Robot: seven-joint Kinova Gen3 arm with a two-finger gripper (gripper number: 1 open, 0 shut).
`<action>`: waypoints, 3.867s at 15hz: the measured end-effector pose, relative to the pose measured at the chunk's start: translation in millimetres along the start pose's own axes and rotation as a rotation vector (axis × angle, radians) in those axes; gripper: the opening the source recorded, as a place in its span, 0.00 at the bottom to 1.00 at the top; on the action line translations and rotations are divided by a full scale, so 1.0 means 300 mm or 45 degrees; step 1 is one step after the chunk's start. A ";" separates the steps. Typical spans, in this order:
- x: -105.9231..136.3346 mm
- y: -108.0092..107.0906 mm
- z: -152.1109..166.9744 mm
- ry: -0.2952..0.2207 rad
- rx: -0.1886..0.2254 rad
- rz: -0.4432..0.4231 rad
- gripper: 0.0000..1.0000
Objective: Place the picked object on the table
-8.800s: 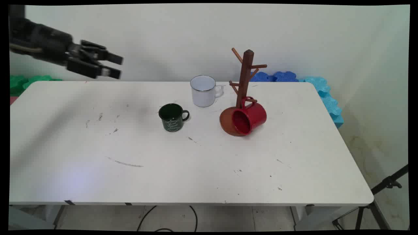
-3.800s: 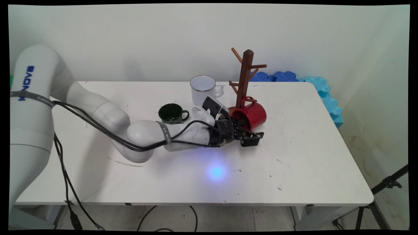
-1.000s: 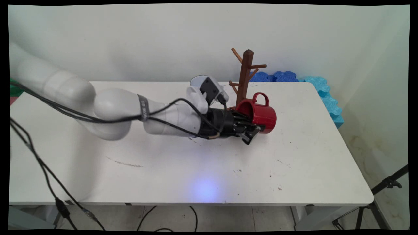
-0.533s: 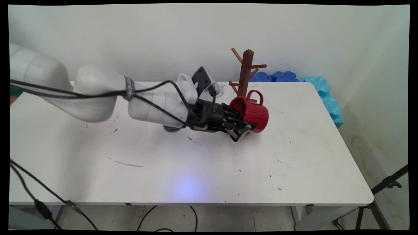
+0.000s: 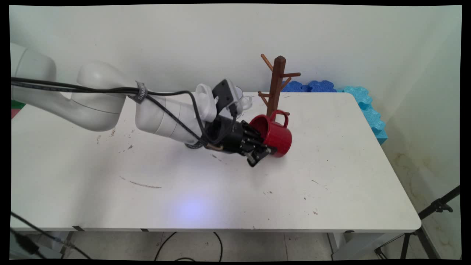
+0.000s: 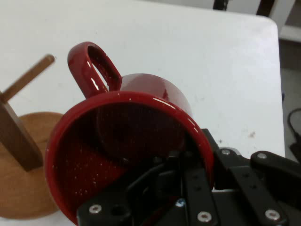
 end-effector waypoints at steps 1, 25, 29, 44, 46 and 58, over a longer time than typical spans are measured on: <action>-0.008 0.003 -0.002 -0.019 -0.003 0.011 0.00; 0.119 -0.140 -0.267 -0.479 -0.128 0.205 0.00; 0.107 -0.160 -0.299 -0.582 -0.148 0.264 0.00; 0.004 -0.195 -0.288 -0.863 -0.206 0.475 0.00; -0.010 -0.196 -0.277 -0.878 -0.210 0.488 0.00; -0.100 -0.203 -0.172 -0.904 -0.201 0.526 0.00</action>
